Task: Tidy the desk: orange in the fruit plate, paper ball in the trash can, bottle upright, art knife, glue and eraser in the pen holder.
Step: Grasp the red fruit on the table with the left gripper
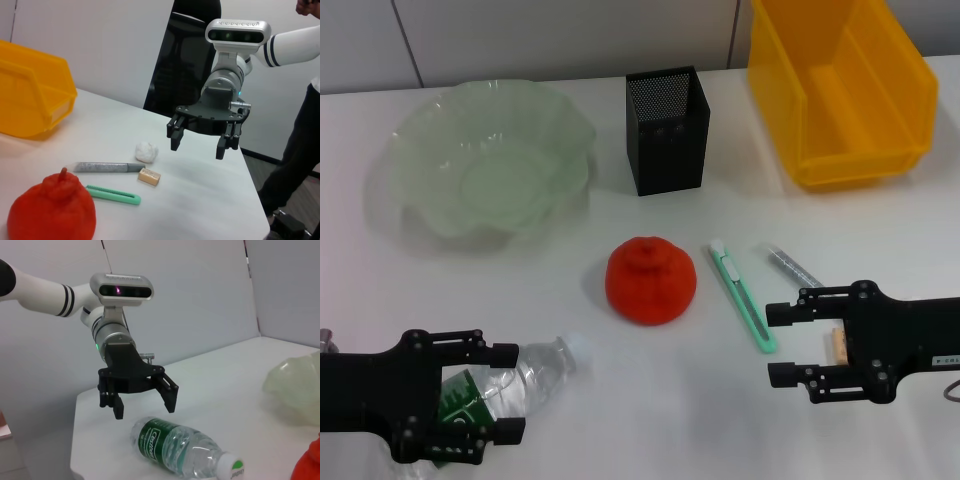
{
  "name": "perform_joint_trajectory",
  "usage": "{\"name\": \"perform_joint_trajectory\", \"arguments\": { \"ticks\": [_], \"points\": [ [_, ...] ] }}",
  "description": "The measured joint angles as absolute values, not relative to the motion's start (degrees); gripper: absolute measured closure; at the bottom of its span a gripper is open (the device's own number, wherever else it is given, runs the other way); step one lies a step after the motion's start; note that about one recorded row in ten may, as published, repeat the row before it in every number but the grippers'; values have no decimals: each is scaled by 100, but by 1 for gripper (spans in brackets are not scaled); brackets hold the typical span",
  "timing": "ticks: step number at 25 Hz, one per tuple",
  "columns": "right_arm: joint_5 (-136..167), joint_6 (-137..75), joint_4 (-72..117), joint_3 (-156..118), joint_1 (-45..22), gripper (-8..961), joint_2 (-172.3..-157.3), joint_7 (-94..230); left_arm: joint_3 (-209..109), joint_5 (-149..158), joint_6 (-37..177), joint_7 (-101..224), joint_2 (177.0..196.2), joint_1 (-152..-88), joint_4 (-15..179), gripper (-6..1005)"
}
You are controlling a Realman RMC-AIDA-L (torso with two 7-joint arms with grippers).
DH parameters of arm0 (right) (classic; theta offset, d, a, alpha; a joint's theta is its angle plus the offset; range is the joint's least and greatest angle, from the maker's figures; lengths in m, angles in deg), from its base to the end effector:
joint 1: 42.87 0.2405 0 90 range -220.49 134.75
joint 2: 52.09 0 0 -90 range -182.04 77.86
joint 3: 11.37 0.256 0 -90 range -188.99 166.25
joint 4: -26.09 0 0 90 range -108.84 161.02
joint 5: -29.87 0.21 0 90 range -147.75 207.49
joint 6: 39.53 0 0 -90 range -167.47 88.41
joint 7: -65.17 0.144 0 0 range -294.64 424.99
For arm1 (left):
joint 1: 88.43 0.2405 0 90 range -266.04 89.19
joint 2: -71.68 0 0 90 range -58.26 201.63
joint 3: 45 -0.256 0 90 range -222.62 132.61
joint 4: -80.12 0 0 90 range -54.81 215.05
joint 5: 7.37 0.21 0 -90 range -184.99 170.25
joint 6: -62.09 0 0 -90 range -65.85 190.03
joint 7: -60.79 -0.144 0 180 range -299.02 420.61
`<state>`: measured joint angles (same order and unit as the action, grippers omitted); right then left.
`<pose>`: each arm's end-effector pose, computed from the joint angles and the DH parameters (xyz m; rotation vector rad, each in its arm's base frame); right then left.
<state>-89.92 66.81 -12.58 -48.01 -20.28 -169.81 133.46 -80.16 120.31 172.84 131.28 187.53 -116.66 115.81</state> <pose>0.2908 0.2590 0.0137 -2.9031 0.4720 0.7745 -0.2797 0.2660 0.0155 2.9666 0.4677 0.6934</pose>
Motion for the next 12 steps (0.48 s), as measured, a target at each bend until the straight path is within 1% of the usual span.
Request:
{"name": "perform_joint_trajectory", "arguments": {
  "ticks": [12],
  "points": [
    [-8992,6690,-1258,-4803,-2027,293,-17019,13316,-8034,12051,17226,13129,18769,-11657,11580,218]
  ]
}}
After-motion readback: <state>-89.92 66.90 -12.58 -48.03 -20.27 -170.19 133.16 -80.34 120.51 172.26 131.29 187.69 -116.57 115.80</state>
